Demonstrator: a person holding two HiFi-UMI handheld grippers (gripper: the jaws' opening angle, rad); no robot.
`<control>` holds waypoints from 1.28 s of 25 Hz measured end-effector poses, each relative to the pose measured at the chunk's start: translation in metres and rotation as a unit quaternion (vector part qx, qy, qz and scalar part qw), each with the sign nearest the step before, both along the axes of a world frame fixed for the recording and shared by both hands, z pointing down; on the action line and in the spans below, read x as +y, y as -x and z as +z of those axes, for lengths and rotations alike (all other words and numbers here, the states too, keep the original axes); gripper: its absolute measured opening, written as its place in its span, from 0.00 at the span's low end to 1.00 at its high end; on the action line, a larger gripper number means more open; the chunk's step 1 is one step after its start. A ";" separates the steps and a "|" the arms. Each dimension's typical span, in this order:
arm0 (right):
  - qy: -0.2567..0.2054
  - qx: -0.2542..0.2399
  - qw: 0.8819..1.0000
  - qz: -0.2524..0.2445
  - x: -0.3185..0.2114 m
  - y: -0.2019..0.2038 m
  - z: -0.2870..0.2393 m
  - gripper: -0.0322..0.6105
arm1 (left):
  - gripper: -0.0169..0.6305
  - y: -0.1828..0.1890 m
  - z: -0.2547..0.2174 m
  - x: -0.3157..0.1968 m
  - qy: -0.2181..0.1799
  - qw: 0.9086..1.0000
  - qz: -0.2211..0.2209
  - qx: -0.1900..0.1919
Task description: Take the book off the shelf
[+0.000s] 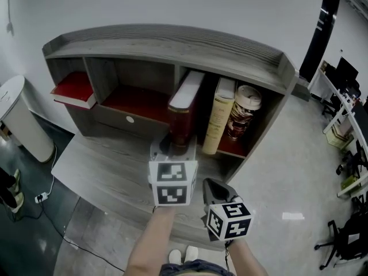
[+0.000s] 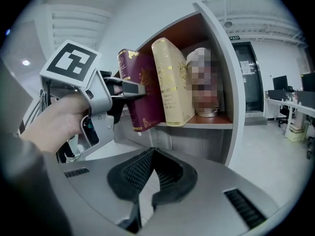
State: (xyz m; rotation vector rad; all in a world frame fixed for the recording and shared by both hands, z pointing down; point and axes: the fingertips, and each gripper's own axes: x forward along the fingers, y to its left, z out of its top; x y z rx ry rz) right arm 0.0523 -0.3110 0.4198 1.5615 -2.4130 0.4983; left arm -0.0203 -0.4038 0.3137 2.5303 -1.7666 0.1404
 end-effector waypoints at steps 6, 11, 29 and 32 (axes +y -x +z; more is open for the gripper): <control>0.000 -0.001 1.000 -0.005 0.007 0.010 -0.001 0.06 | 0.35 0.008 0.000 0.012 -0.002 1.000 0.000 0.000; -0.001 0.000 1.000 -0.009 0.011 0.016 -0.001 0.06 | 0.35 0.012 0.000 0.022 -0.004 1.000 0.004 0.000; -0.009 0.000 1.000 -0.019 0.032 0.034 -0.007 0.06 | 0.35 0.030 -0.011 0.060 -0.019 1.000 0.009 0.009; -0.010 0.000 1.000 -0.024 0.036 0.039 -0.007 0.06 | 0.35 0.034 -0.008 0.067 -0.016 1.000 0.009 0.009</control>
